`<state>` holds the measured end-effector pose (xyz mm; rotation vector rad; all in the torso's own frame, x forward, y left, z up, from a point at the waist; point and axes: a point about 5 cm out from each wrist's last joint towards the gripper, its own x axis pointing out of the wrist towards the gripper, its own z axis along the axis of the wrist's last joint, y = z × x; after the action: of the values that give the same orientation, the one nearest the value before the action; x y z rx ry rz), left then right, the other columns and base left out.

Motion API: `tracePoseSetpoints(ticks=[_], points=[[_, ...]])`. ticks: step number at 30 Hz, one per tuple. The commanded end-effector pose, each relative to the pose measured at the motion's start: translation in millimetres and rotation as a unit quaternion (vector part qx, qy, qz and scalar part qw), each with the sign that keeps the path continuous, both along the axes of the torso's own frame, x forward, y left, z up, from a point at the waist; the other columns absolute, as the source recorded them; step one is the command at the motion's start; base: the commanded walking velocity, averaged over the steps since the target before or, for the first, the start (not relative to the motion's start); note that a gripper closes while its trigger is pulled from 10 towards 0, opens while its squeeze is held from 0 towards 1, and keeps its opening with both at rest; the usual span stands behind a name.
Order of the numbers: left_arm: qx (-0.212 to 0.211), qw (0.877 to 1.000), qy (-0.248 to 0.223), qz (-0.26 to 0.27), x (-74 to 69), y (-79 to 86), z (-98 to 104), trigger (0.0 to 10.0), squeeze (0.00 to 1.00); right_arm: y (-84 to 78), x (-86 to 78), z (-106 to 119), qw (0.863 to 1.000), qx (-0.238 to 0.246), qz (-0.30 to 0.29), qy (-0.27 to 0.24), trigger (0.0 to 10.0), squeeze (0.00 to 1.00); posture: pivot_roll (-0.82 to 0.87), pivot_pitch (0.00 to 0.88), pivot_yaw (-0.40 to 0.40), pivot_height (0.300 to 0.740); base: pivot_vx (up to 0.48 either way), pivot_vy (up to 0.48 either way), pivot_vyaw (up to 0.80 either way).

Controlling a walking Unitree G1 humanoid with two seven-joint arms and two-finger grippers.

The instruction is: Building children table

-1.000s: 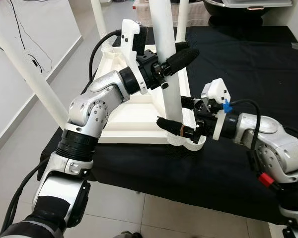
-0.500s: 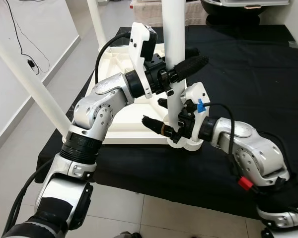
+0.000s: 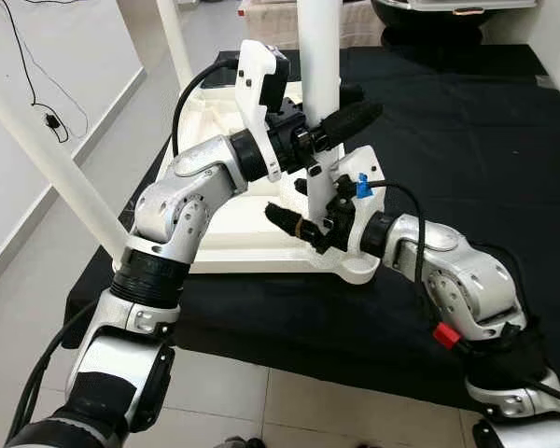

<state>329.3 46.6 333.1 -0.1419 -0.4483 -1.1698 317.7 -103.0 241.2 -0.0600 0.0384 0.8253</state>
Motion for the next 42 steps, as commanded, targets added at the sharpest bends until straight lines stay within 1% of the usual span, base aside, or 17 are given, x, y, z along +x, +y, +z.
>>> tracePoseSetpoints(ticks=[1, 14, 15, 16, 17, 22, 24, 25, 27, 32, 33, 34, 38, 39, 40, 41, 42], points=[[-0.007, 0.999, -0.013, -0.041, -10.5, -15.4, 3, 0.0, 0.00, 20.7, -5.6, -3, 0.999, -0.002, 0.039, 0.012, 0.0, 0.00, -0.09, 0.160, 0.081, 0.740, 0.000, 0.000, 0.00], [-0.019, 0.999, -0.015, -0.035, -8.6, -14.4, 6, 0.0, 0.00, 21.4, -3.9, -1, 0.999, 0.003, 0.032, 0.005, 0.0, 0.00, -0.09, 0.158, 0.073, 0.740, 0.000, 0.000, 0.00], [-0.023, 0.999, -0.019, -0.030, -8.1, -12.7, 8, 0.5, 0.27, 21.4, -3.7, -1, 1.000, 0.006, 0.030, 0.003, 0.0, 0.00, -0.09, 0.155, 0.072, 0.740, 0.000, 0.000, 0.00], [-0.026, 0.999, -0.022, -0.027, -7.8, -11.6, 9, 0.5, 0.27, 21.3, -3.7, 0, 1.000, 0.007, 0.029, 0.002, 0.0, 0.00, -0.09, 0.153, 0.072, 0.740, 0.000, 0.000, 0.00], [-0.036, 0.999, -0.019, -0.030, -7.8, -8.5, 13, 10.0, 1.00, 20.9, -2.6, 1, 1.000, 0.013, 0.025, -0.002, 0.0, 0.00, -0.09, 0.150, 0.071, 0.740, 0.000, 0.000, 0.00], [-0.063, 0.998, -0.015, -0.024, -7.2, 0.0, 23, 10.0, 1.00, 18.7, 0.9, 4, 1.000, 0.025, 0.010, -0.009, 0.0, 0.00, -0.09, 0.146, 0.069, 0.740, 0.000, 0.000, 0.00], [-0.087, 0.996, -0.032, -0.001, -8.5, 13.7, 37, 10.0, 1.00, 12.4, 7.2, 8, 0.999, 0.035, -0.019, -0.017, 0.0, 0.00, -0.08, 0.146, 0.067, 0.740, 0.000, 0.000, 0.00], [-0.087, 0.996, -0.032, -0.001, -8.5, 13.7, 37, 10.0, 1.00, 12.4, 7.2, 8, 0.999, 0.035, -0.019, -0.017, 0.0, 0.00, -0.08, 0.146, 0.067, 0.740, 0.000, 0.000, 0.00], [-0.105, 0.993, -0.055, 0.021, -12.8, 28.7, 52, 10.0, 1.00, 3.4, 14.7, 11, 0.997, 0.045, -0.054, -0.024, 0.0, 0.00, -0.08, 0.149, 0.066, 0.740, 0.000, 0.000, 0.00], [-0.118, 0.989, -0.076, 0.037, -18.6, 40.0, 65, 10.0, 1.00, -6.5, 22.6, 15, 0.994, 0.057, -0.091, -0.029, 0.0, 0.00, -0.07, 0.152, 0.065, 0.740, 0.000, 0.000, 0.00], [-0.124, 0.988, -0.085, 0.042, -21.6, 43.8, 70, 10.0, 1.00, -11.0, 26.3, 17, 0.992, 0.063, -0.109, -0.030, 0.0, 0.00, -0.07, 0.153, 0.063, 0.740, 0.000, 0.000, 0.00], [-0.141, 0.984, -0.098, 0.048, -28.5, 48.4, 79, 10.0, 1.00, -22.4, 35.7, 23, 0.984, 0.081, -0.155, -0.035, 0.0, 0.00, -0.07, 0.157, 0.060, 0.740, 0.000, 0.000, 0.00], [-0.147, 0.983, -0.100, 0.048, -30.6, 49.2, 82, 10.0, 1.00, -26.4, 38.9, 25, 0.981, 0.087, -0.171, -0.037, 0.0, 0.00, -0.07, 0.157, 0.060, 0.740, 0.000, 0.000, 0.00], [-0.150, 0.982, -0.101, 0.048, -33.5, 49.4, 83, 10.0, 1.00, -31.9, 42.9, 28, 0.976, 0.096, -0.193, -0.044, 0.0, 0.00, -0.07, 0.162, 0.058, 0.740, 0.000, 0.000, 0.00], [-0.150, 0.982, -0.101, 0.048, -33.5, 49.4, 83, 10.0, 1.00, -31.9, 42.9, 28, 0.976, 0.096, -0.193, -0.044, 0.0, 0.00, -0.07, 0.162, 0.058, 0.740, 0.000, 0.000, 0.00], [-0.151, 0.983, -0.096, 0.045, -37.6, 49.3, 82, 10.0, 1.00, -42.6, 49.0, 37, 0.964, 0.120, -0.231, -0.060, 0.0, 0.00, -0.07, 0.168, 0.057, 0.740, 0.000, 0.000, 0.00], [-0.151, 0.983, -0.096, 0.045, -37.6, 49.3, 82, 10.0, 1.00, -42.6, 49.0, 37, 0.964, 0.120, -0.231, -0.060, 0.0, 0.00, -0.07, 0.168, 0.057, 0.740, 0.000, 0.000, 0.00]])
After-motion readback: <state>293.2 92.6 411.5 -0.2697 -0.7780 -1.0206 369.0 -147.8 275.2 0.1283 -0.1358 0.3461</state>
